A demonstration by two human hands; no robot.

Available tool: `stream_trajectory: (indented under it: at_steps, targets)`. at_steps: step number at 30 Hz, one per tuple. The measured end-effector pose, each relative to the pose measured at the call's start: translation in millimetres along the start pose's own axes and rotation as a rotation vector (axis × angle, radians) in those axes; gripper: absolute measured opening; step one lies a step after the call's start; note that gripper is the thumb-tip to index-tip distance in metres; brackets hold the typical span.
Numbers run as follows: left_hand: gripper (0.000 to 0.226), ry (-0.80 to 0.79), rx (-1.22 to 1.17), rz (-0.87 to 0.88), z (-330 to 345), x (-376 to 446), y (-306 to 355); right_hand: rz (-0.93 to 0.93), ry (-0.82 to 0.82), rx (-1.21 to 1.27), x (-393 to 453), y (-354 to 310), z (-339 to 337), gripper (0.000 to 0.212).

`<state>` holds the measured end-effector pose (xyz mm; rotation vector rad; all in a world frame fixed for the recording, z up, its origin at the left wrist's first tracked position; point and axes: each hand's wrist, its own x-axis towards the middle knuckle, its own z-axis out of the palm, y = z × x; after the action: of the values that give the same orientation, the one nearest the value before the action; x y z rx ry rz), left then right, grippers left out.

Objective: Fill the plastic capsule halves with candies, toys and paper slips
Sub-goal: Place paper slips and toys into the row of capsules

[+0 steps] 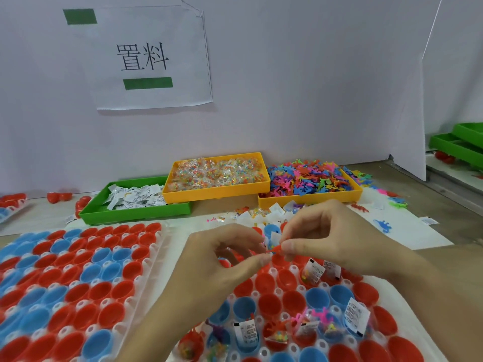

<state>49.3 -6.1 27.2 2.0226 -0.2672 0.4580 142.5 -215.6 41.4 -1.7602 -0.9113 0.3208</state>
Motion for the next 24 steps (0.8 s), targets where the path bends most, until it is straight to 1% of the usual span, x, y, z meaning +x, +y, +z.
stream_trajectory:
  at_steps: [3, 5, 7, 10, 12, 14, 18, 21, 24]
  targets:
    - [0.008, 0.012, 0.035, 0.022, 2, 0, 0, -0.033, -0.002, 0.051, 0, -2, 5, 0.013]
    - [0.016, 0.036, 0.026, 0.017, 3, 0, -1, -0.049, 0.006, 0.081, 0, -2, 6, 0.012]
    - [0.017, 0.032, 0.039, 0.010, 3, 0, -1, -0.052, 0.028, 0.072, 0, -2, 7, 0.012]
    - [0.015, -0.001, 0.090, 0.013, 4, -1, 2, -0.035, 0.099, 0.014, 1, -2, 8, 0.015]
    - [0.015, -0.010, 0.122, 0.016, 4, -1, 3, -0.009, 0.121, -0.026, 1, -1, 5, 0.010]
    - [0.012, 0.007, 0.115, 0.006, 2, 0, 1, 0.016, 0.125, -0.080, 0, 0, 1, 0.003]
    - [0.013, 0.047, 0.099, -0.005, -3, 2, -4, 0.063, 0.084, -0.227, -2, -1, -9, 0.010]
    - [0.013, 0.000, 0.172, 0.005, -5, 1, -6, 0.084, 0.012, -0.366, -3, -2, -11, 0.014]
    - [0.014, -0.126, 0.328, 0.031, -2, -1, -8, 0.102, -0.028, -0.415, -3, -1, -9, 0.017]
